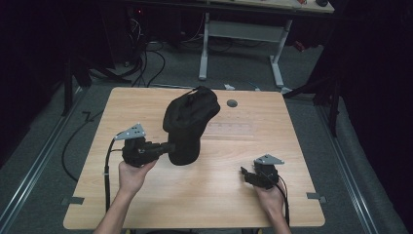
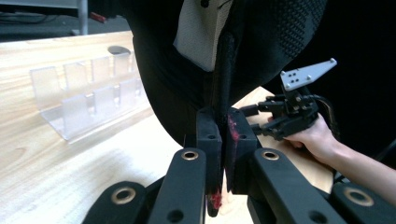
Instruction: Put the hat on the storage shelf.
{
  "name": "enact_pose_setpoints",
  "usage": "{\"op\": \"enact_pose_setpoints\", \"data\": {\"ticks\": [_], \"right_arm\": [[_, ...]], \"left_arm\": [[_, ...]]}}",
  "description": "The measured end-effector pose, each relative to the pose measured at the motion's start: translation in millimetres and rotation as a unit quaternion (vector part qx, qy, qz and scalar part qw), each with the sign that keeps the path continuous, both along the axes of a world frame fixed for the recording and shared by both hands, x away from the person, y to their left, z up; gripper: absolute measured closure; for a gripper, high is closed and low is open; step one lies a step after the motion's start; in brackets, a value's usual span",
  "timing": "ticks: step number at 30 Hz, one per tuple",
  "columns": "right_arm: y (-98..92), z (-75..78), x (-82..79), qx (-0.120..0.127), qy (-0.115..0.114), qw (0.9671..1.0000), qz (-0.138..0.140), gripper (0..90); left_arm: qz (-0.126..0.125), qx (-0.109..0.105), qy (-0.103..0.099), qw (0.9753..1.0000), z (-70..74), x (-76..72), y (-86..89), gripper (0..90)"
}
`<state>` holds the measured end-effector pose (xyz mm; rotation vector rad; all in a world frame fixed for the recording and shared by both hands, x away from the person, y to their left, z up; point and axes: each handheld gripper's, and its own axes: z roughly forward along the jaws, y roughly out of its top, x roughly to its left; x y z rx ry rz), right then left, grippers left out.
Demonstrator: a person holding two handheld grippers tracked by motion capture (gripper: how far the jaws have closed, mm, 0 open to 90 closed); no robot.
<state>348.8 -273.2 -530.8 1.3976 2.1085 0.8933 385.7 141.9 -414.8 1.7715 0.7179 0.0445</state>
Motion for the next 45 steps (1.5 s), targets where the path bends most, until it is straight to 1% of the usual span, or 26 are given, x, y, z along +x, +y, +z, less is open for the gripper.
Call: {"op": "enact_pose_setpoints", "data": {"ticks": [2, 4, 7, 9, 11, 15, 16, 18, 21, 22, 24, 25, 27, 29, 33, 34, 35, 36, 38, 39, 41, 42, 43, 44, 45], "right_arm": [[0.1, 0.0, 0.4, 0.0, 0.0, 1.0, -0.001, 37.9], [0.0, -0.1, 0.4, 0.0, 0.0, 1.0, 0.0, 37.8], [0.1, 0.0, 0.3, 0.0, 0.0, 1.0, 0.0, 37.7], [0.2, -0.1, 0.3, 0.0, 0.0, 1.0, 0.0, 37.2], [0.4, -0.1, 0.3, 0.0, 0.0, 1.0, 0.001, 36.6], [0.5, -0.1, 0.1, -0.001, 0.0, 1.0, 0.001, 36.4], [0.3, -0.2, 0.2, -0.002, -0.001, 1.0, 0.002, 36.4], [0.3, -0.2, 0.2, -0.002, 0.0, 1.0, 0.002, 36.1], [0.8, -0.2, -0.2, 0.0, 0.001, 1.0, 0.001, 35.8], [0.8, -0.2, -0.2, 0.0, 0.001, 1.0, 0.001, 35.8], [0.8, -0.2, -0.2, 0.0, 0.001, 1.0, 0.001, 35.8], [0.7, -0.2, -0.1, -0.001, 0.001, 1.0, 0.002, 35.6], [0.7, -0.2, -0.1, -0.001, 0.001, 1.0, 0.002, 35.6], [0.7, -0.2, -0.1, -0.001, 0.001, 1.0, 0.002, 35.6], [0.7, -0.2, -0.2, -0.002, 0.001, 1.0, 0.002, 35.5], [0.8, -0.2, -0.2, -0.001, 0.001, 1.0, 0.002, 35.5], [0.8, -0.2, -0.2, -0.001, 0.001, 1.0, 0.002, 35.5], [0.8, -0.2, -0.2, -0.001, 0.001, 1.0, 0.002, 35.5], [0.9, -0.2, -0.2, -0.001, 0.001, 1.0, 0.001, 35.5], [0.9, -0.2, -0.2, -0.001, 0.001, 1.0, 0.001, 35.5], [0.9, -0.2, -0.2, -0.001, 0.001, 1.0, 0.001, 35.5], [0.9, -0.2, -0.2, -0.001, 0.001, 1.0, 0.001, 35.5], [0.9, -0.2, -0.2, -0.001, 0.001, 1.0, 0.001, 35.5], [0.9, -0.2, -0.3, -0.001, 0.001, 1.0, 0.001, 35.5], [0.9, -0.2, -0.3, -0.001, 0.001, 1.0, 0.001, 35.5]], "left_arm": [[0.001, 0.0, 0.001, 1.0, 1.0, 1.6, 0.1, 86.6], [0.008, 0.0, -0.002, 1.0, 4.0, 6.7, -0.4, 86.6], [0.012, 0.0, -0.006, 0.9999, 6.6, 10.6, -1.7, 86.6], [0.018, -0.004, -0.008, 0.9998, 9.4, 15.7, -3.2, 86.6], [0.02, -0.004, -0.009, 0.9998, 10.1, 16.9, -3.5, 86.6], [0.034, -0.001, -0.016, 0.9993, 14.4, 22.9, -4.1, 86.6], [0.042, -0.003, -0.019, 0.9989, 16.1, 26.3, -4.0, 86.6], [0.045, -0.003, -0.02, 0.9988, 16.7, 28.2, -3.9, 86.7], [0.057, 0.002, -0.024, 0.9981, 18.6, 33.4, -5.0, 86.6], [0.063, 0.006, -0.031, 0.9975, 20.2, 37.4, -6.4, 86.6], [0.065, 0.007, -0.033, 0.9973, 20.7, 38.8, -6.6, 86.6], [0.07, 0.009, -0.038, 0.9968, 22.2, 43.3, -7.4, 86.6], [0.073, 0.01, -0.04, 0.9965, 22.8, 45.0, -7.8, 86.6], [0.08, 0.013, -0.046, 0.9956, 24.3, 49.9, -9.3, 86.6], [0.085, 0.013, -0.048, 0.9951, 23.3, 54.6, -10.1, 86.6], [0.089, 0.018, -0.05, 0.9946, 22.5, 57.2, -11.3, 86.6], [0.089, 0.018, -0.05, 0.9946, 22.5, 57.2, -11.3, 86.6], [0.094, 0.025, -0.053, 0.9939, 21.5, 61.0, -13.2, 86.6], [0.095, 0.027, -0.054, 0.9937, 21.1, 62.9, -14.1, 86.6], [0.1, 0.031, -0.059, 0.9928, 20.4, 65.8, -15.8, 86.6], [0.099, 0.034, -0.057, 0.9928, 19.6, 67.7, -17.7, 86.6], [0.103, 0.04, -0.062, 0.9919, 18.4, 70.0, -21.3, 86.6], [0.103, 0.04, -0.062, 0.9919, 18.4, 70.0, -21.3, 86.6], [0.106, 0.047, -0.067, 0.991, 16.4, 72.8, -24.0, 86.6], [0.106, 0.047, -0.067, 0.991, 16.4, 72.8, -24.0, 86.6]]}}
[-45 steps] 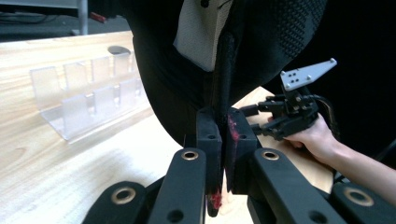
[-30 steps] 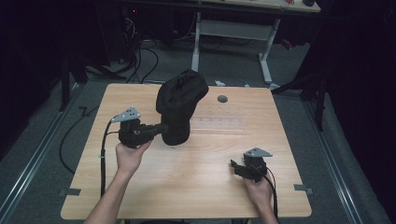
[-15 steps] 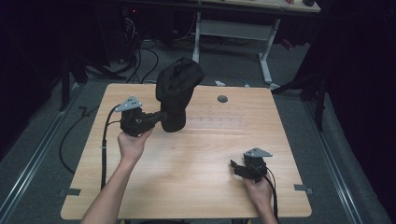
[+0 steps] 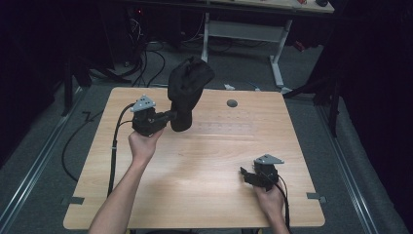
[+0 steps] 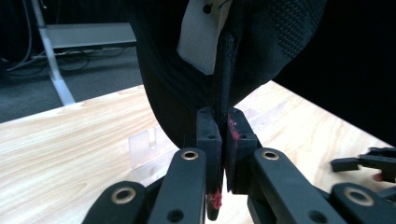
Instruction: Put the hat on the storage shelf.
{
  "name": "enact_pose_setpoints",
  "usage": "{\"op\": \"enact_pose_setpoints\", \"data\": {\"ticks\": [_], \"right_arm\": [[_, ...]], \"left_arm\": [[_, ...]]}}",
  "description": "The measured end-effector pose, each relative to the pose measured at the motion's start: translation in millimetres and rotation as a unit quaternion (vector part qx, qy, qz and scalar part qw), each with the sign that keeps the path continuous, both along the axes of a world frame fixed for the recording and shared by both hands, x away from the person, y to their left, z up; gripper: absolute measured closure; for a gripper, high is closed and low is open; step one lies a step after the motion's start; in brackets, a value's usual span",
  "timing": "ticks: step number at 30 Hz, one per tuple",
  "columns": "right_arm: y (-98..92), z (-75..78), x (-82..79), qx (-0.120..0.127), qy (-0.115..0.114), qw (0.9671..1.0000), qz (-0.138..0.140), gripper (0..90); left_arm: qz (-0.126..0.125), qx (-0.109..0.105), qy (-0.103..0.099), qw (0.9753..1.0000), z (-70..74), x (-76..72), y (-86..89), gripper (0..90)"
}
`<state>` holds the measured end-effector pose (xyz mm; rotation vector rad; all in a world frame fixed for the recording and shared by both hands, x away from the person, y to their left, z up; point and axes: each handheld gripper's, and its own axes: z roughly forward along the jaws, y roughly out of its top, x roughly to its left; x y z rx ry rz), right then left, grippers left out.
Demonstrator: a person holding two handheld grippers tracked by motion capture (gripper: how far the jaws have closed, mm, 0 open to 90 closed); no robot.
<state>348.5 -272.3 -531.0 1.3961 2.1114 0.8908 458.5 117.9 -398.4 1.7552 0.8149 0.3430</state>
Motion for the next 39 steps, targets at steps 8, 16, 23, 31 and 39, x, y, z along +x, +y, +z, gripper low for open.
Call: {"op": "enact_pose_setpoints", "data": {"ticks": [8, 16, 23, 31, 39], "right_arm": [[-0.1, 0.0, -0.1, -0.001, 0.0, 1.0, 0.001, 35.4], [-0.1, 0.0, -0.1, -0.001, 0.0, 1.0, 0.001, 35.3], [0.3, -0.1, -0.3, 0.001, 0.0, 1.0, 0.001, 35.3], [0.3, -0.1, -0.3, 0.001, 0.0, 1.0, 0.001, 35.3], [0.2, -0.1, -0.2, 0.0, -0.001, 1.0, 0.001, 35.2]], "left_arm": [[0.011, 0.005, -0.002, 0.9999, -9.4, 9.3, -4.4, 86.6], [0.016, 0.002, -0.007, 0.9999, -14.4, 15.3, -5.1, 86.6], [0.017, 0.012, -0.004, 0.9998, -21.8, 20.1, -6.3, 86.5], [0.015, 0.013, 0.008, 0.9998, -31.3, 22.8, -9.6, 86.2], [0.02, -0.006, 0.031, 0.9993, -41.9, 20.6, -1.9, 85.7]]}}
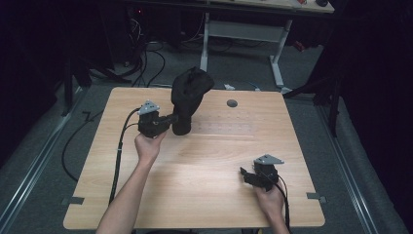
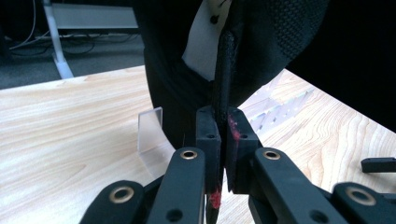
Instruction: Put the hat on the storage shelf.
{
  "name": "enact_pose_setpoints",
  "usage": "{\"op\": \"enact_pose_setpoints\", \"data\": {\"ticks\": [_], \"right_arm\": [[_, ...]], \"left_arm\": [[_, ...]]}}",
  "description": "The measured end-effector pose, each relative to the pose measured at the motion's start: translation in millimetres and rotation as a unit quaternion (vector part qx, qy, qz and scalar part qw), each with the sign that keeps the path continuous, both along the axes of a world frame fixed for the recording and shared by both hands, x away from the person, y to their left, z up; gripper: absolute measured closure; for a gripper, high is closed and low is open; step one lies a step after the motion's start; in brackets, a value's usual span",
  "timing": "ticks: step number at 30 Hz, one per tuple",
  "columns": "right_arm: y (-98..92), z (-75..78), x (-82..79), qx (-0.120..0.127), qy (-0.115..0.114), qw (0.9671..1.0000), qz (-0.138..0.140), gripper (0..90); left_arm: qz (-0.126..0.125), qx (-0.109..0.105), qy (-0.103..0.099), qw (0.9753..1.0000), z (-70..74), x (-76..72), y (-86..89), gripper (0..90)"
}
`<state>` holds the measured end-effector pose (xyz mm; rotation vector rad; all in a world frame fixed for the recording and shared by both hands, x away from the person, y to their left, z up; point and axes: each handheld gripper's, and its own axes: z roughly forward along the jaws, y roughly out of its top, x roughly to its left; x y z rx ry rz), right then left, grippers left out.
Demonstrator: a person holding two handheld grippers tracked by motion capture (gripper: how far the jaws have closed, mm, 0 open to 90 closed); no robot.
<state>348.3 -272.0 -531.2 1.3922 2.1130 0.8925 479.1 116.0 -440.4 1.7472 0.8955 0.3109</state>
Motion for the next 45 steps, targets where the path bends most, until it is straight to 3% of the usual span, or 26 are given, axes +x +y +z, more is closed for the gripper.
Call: {"op": "enact_pose_setpoints", "data": {"ticks": [9, 27, 33, 38, 45], "right_arm": [[0.1, 0.0, -0.1, 0.0, 0.0, 1.0, 0.0, 35.1], [0.1, 0.0, -0.1, 0.0, 0.0, 1.0, 0.0, 35.1], [0.1, 0.0, 0.0, 0.0, 0.0, 1.0, 0.0, 35.1], [0.1, 0.0, -0.1, 0.0, 0.001, 1.0, 0.0, 35.1], [0.1, 0.0, -0.1, 0.001, 0.001, 1.0, 0.0, 35.1]], "left_arm": [[0.018, -0.009, 0.024, 0.9995, -5.2, 0.1, 10.9, 83.2], [0.033, 0.021, 0.037, 0.9985, 3.7, -7.3, 18.8, 50.0], [0.026, 0.034, 0.039, 0.9983, 8.7, -13.0, 22.5, 47.2], [0.022, 0.032, 0.047, 0.9981, 13.6, -18.0, 26.1, 46.6], [0.023, 0.039, 0.039, 0.9982, 18.6, -28.9, 29.2, 45.3]]}}
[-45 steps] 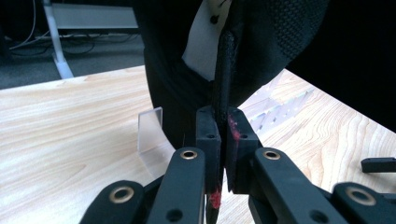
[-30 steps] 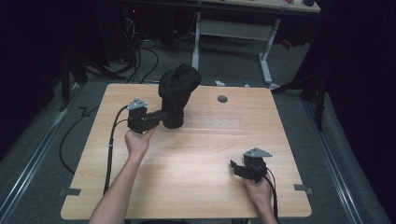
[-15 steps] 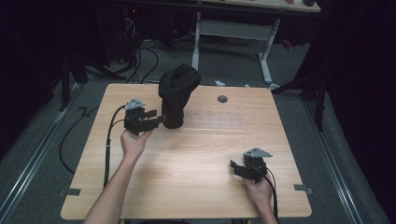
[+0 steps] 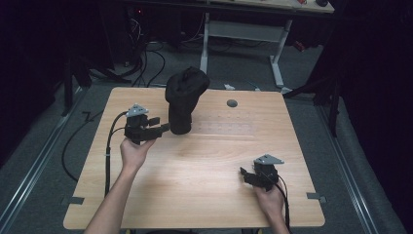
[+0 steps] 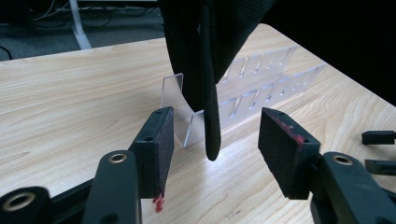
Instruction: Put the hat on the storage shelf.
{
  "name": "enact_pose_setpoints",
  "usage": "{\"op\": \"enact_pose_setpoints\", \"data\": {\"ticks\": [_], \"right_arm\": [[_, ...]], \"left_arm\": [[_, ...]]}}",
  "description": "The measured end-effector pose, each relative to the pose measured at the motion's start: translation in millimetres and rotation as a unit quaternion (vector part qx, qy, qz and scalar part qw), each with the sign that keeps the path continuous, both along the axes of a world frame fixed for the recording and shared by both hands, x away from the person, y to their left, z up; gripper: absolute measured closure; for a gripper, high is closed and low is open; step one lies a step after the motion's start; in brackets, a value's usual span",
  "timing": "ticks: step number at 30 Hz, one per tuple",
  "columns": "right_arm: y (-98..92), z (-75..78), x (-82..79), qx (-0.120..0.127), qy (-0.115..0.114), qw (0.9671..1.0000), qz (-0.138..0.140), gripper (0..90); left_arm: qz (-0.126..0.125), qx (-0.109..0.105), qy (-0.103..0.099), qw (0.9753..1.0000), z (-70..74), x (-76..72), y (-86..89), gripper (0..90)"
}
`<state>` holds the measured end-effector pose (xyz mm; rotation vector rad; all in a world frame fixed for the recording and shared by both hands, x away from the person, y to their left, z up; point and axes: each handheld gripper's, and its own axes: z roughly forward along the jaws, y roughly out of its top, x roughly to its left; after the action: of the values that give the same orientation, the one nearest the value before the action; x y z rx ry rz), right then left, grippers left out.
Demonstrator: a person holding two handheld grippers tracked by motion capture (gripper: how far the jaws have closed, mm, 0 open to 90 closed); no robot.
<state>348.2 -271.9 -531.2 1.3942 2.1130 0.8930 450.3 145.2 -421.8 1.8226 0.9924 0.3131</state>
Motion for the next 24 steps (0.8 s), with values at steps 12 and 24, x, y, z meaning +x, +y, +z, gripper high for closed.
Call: {"op": "enact_pose_setpoints", "data": {"ticks": [12, 24], "right_arm": [[-0.1, 0.0, 0.1, 0.0, 0.0, 1.0, 0.001, 35.1], [0.0, 0.0, 0.0, 0.0, 0.0, 1.0, 0.0, 35.1]], "left_arm": [[0.005, 0.003, 0.003, 1.0, 2.3, -14.7, 7.7, 44.7], [-0.001, -0.004, 0.013, 0.9999, -4.1, -30.5, 14.0, 42.4]]}}
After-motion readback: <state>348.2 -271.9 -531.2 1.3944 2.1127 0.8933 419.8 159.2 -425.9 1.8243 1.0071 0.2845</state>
